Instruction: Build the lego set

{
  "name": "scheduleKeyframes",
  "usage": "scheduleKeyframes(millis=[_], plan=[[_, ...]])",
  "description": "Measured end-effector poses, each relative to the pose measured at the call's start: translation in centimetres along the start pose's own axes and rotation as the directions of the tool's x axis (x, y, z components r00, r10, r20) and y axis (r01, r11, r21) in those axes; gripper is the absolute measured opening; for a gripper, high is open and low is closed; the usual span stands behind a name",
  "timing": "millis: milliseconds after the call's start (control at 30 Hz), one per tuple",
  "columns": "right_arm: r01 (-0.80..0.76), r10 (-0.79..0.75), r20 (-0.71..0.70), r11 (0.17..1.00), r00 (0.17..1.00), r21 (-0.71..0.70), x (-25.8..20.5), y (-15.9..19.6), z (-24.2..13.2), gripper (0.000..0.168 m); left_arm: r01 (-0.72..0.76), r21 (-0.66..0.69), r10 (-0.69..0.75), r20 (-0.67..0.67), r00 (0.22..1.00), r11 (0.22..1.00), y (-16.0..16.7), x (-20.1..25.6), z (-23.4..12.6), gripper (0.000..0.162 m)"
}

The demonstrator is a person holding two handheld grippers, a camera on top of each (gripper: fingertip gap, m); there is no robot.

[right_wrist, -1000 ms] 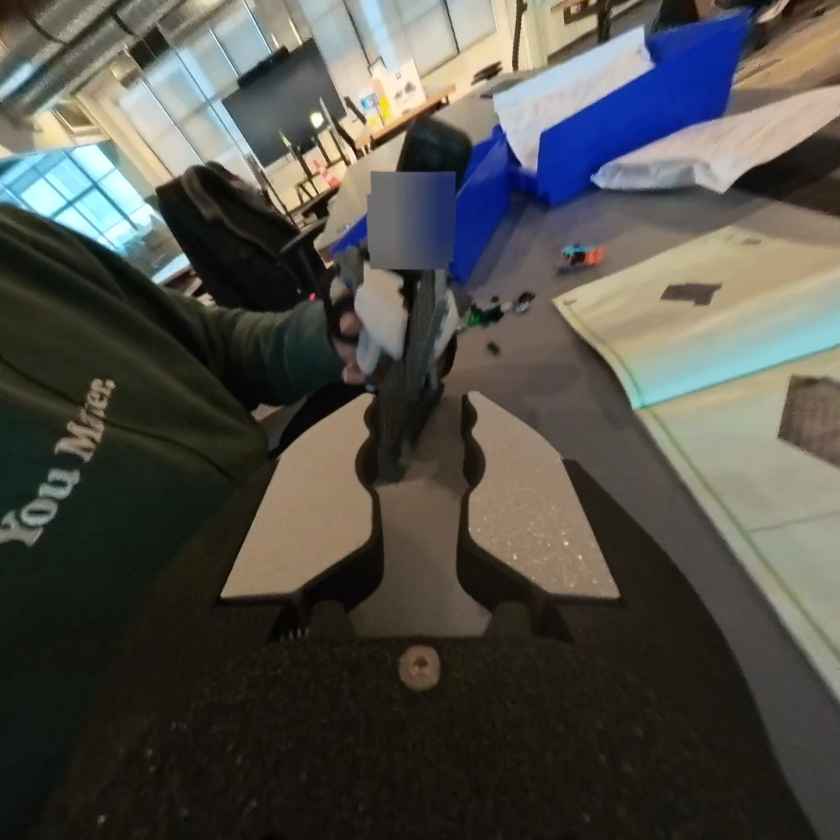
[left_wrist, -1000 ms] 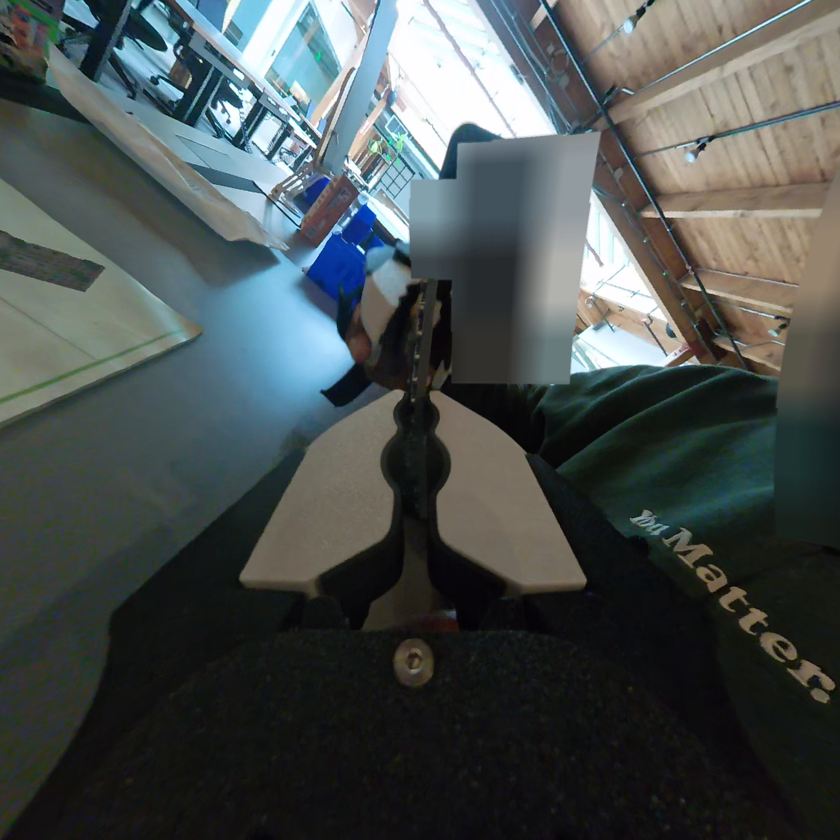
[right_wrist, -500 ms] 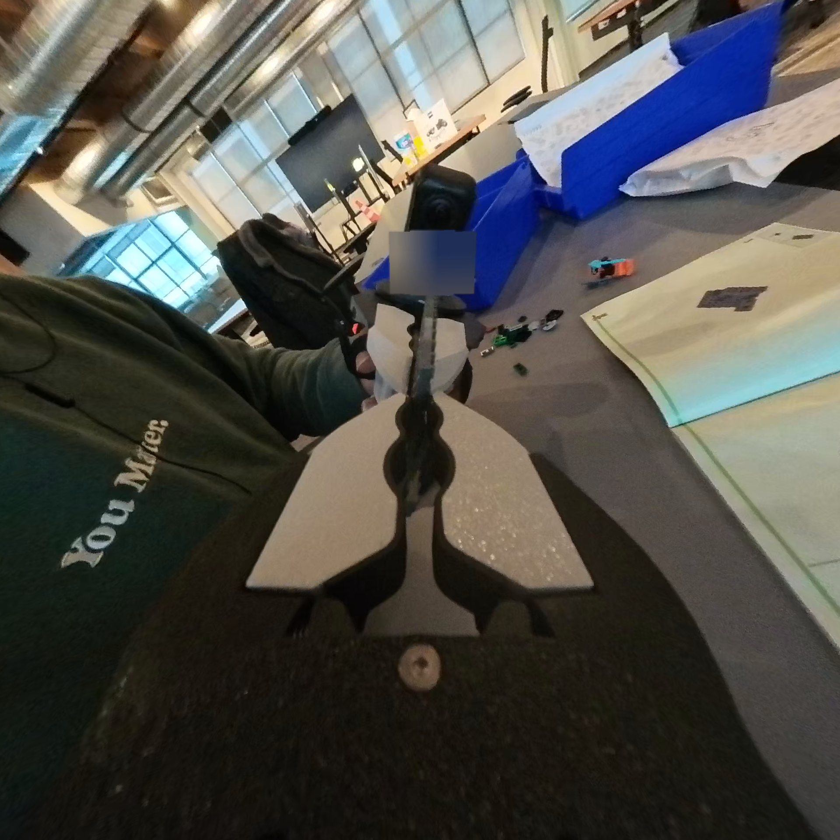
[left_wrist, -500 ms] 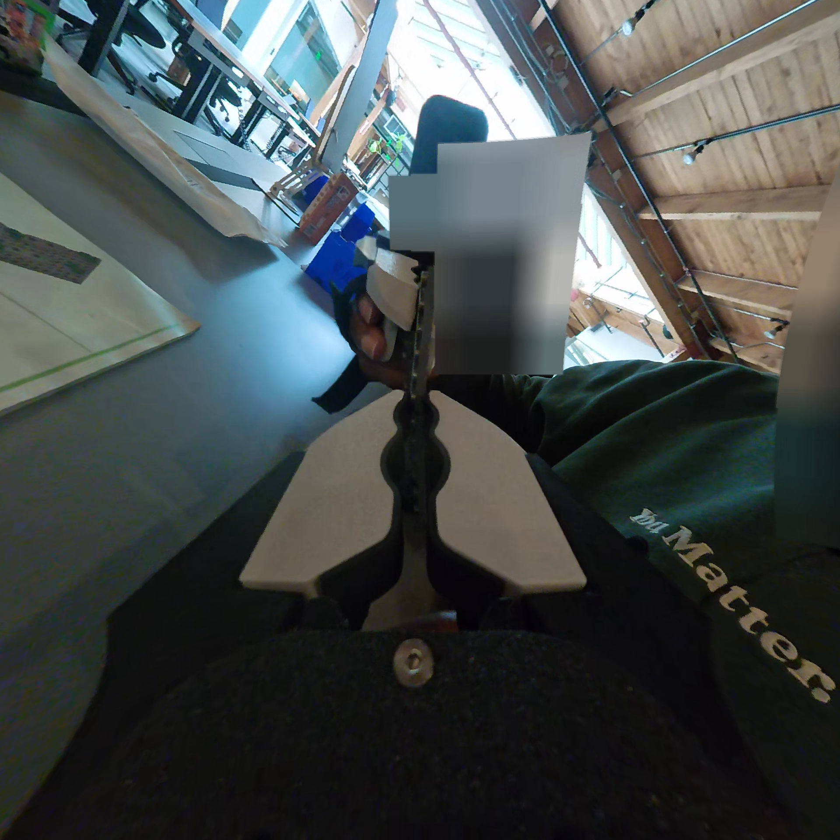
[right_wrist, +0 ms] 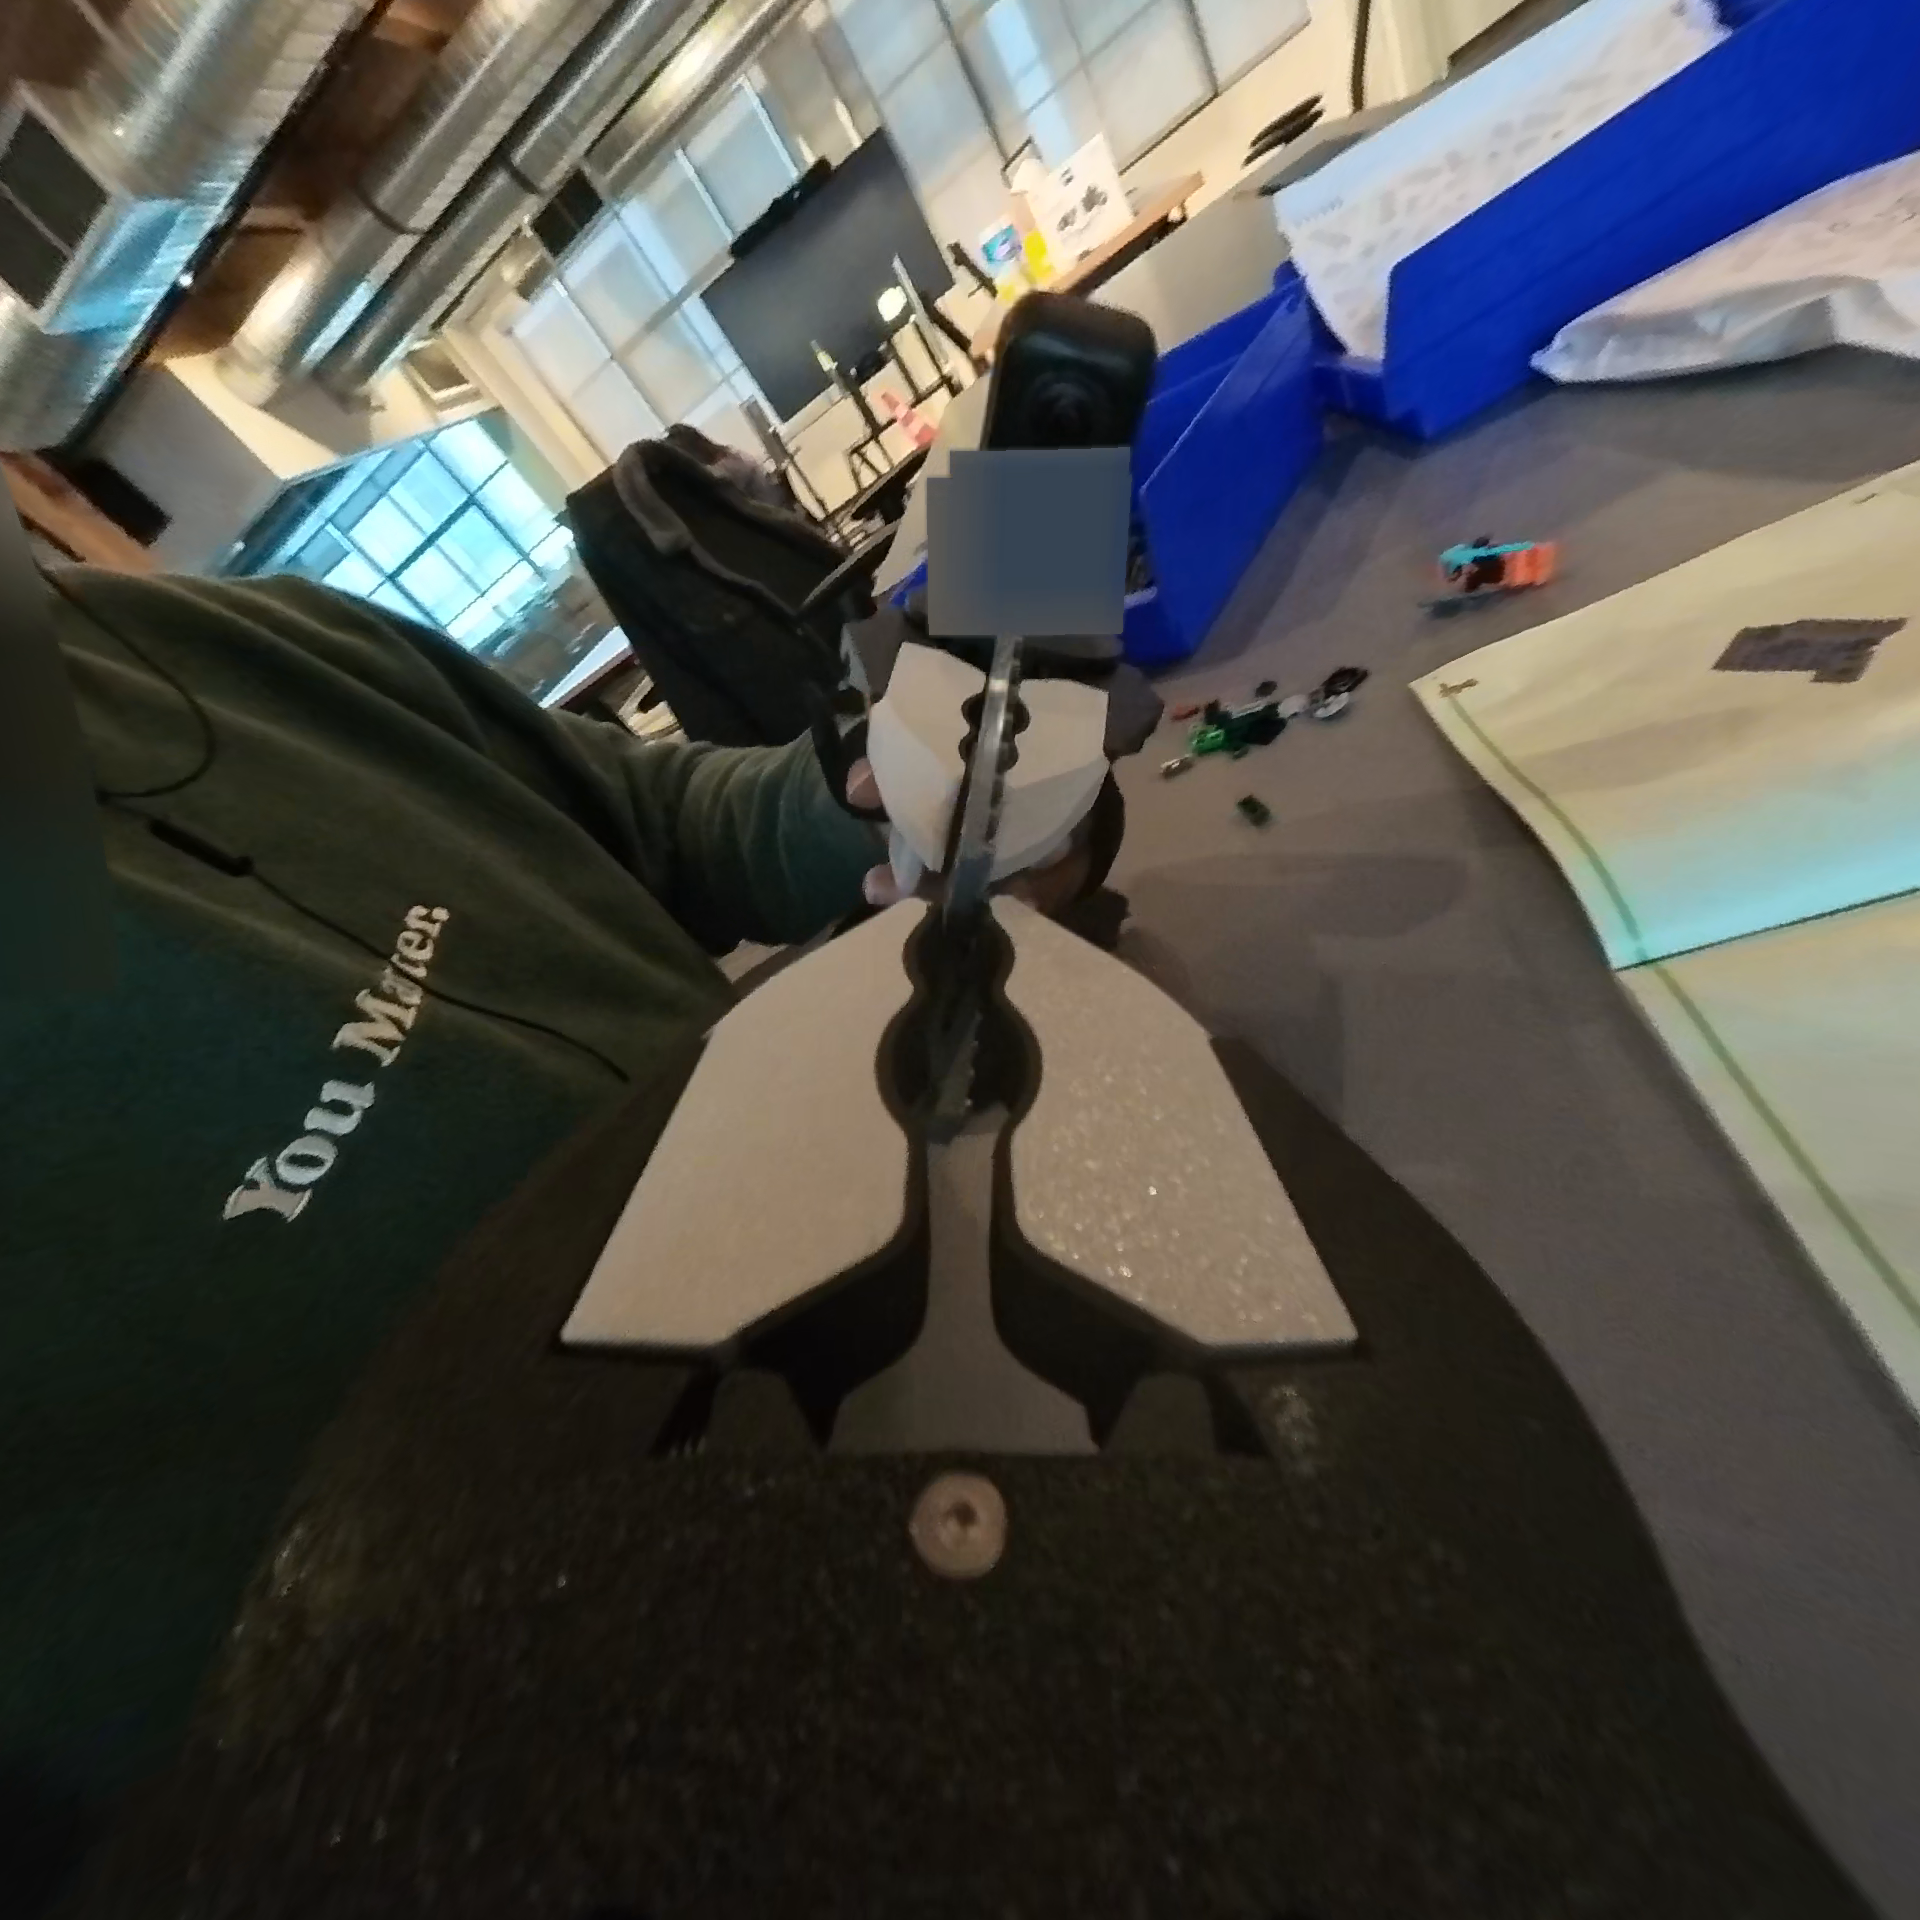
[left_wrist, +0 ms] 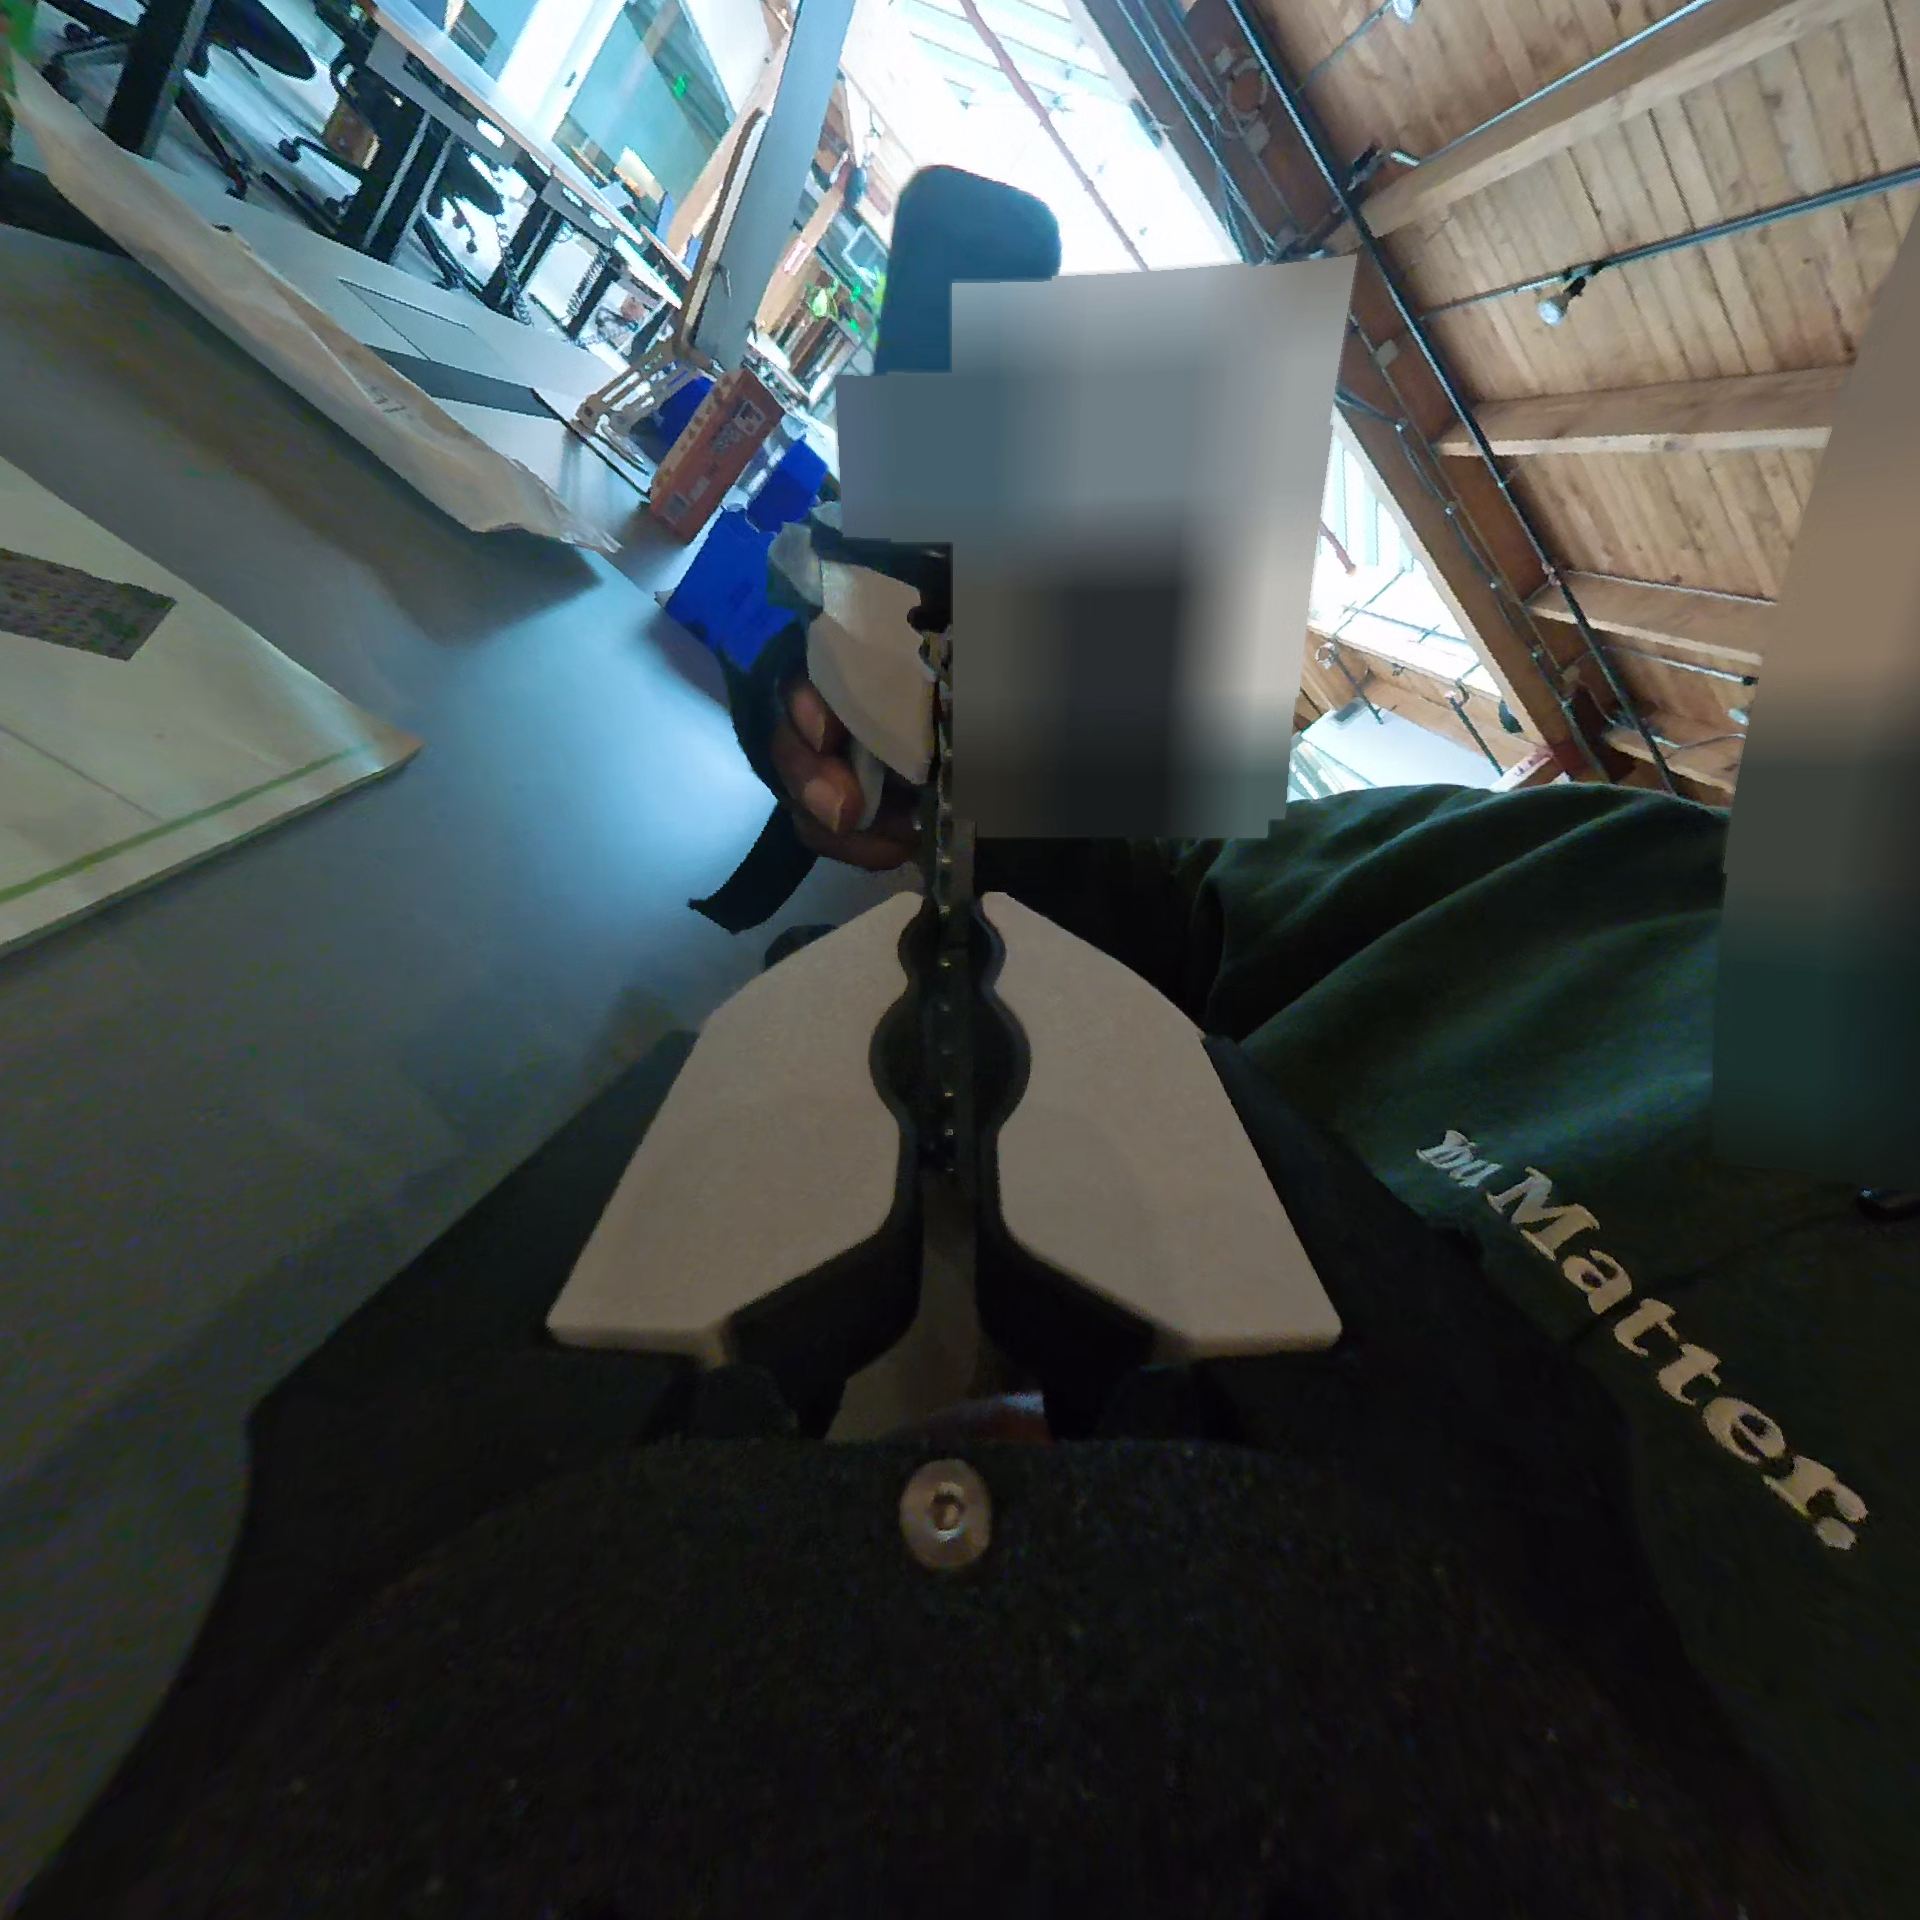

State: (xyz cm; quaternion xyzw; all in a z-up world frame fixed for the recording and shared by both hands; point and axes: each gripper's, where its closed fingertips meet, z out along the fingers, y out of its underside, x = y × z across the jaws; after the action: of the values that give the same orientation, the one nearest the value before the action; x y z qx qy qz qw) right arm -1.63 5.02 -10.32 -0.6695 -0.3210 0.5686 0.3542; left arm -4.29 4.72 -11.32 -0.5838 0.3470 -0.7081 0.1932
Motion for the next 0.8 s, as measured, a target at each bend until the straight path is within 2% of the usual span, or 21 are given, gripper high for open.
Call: scheduleKeyframes(millis=[233,333,533,633,733,800], plan=[[0.001,-0.001,0.000,1.000,1.000,-0.019,0.1,0.2,0.0,0.006,0.005,-0.005,-0.005,0.004,1.000,1.000,0.2,-0.2,-0.1,0.005],[-0.004,0.004,-0.010,1.000,1.000,-0.007,0.3,0.0,-0.2,0.022,-0.003,0.001,0.003,0.004,1.000,1.000,0.0,-0.2,-0.1,0.005],[-0.054,0.052,-0.048,0.997,0.998,-0.051,0.7,1.4,0.3,0.036,-0.023,-0.007,0.023,0.010,1.000,1.000,-0.2,-0.2,-0.1,0.005],[-0.060,0.059,-0.023,0.997,0.998,-0.048,0.3,1.8,1.0,0.028,-0.037,-0.024,0.037,0.012,0.999,0.999,0.0,-0.2,0.2,0.005],[-0.055,0.055,-0.001,0.998,0.999,-0.040,0.0,1.7,1.1,0.012,-0.046,-0.028,0.046,0.022,0.999,0.999,-0.1,-0.3,0.2,0.005],[-0.055,0.055,0.014,0.997,0.998,-0.046,-0.2,1.8,1.2,0.011,-0.052,-0.042,0.053,0.016,0.998,0.998,0.0,-0.1,0.2,0.006]])
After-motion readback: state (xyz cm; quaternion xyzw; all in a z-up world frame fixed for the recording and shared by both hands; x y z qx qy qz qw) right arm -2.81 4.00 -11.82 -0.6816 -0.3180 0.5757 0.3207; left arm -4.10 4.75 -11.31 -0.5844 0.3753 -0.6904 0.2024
